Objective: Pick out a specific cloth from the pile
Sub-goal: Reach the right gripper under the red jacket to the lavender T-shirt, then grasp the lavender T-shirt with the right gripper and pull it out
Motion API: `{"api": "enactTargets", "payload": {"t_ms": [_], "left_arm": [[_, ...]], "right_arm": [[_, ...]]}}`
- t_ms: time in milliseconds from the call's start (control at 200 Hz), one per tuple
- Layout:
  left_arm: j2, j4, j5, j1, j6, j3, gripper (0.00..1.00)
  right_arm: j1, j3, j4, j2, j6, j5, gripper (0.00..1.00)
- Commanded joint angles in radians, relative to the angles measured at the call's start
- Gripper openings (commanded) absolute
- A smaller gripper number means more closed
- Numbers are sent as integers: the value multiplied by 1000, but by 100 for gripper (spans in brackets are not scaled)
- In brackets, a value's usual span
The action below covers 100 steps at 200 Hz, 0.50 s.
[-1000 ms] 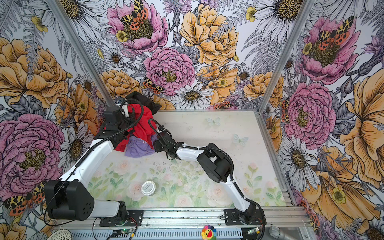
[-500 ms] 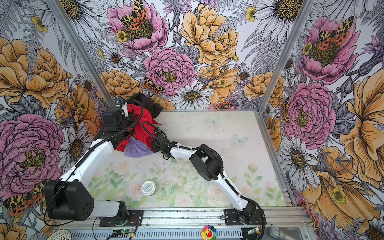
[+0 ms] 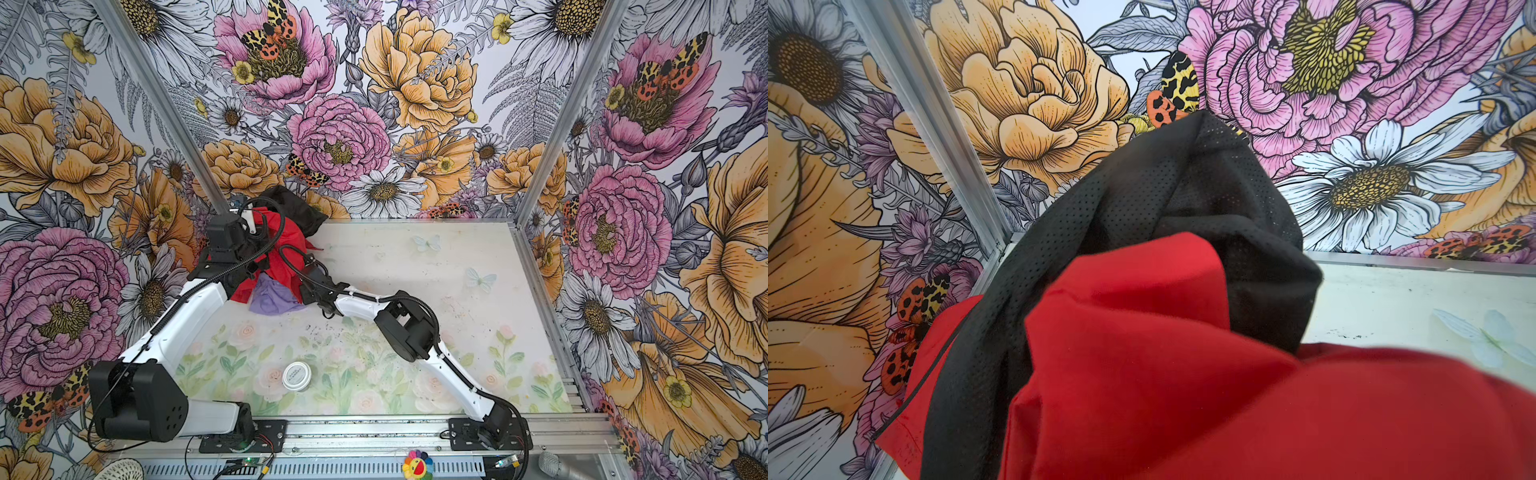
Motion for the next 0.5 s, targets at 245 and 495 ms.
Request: {"api": "enactTargets", "payload": {"t_ms": [245, 495], "left_arm": [[-37, 95, -8, 9, -22, -21, 0], [-47, 112, -14, 10, -17, -34, 0]], "right_arm": [[-25, -309, 272, -260, 45, 19, 0], [-68, -447, 334, -393, 51, 24, 0]]}}
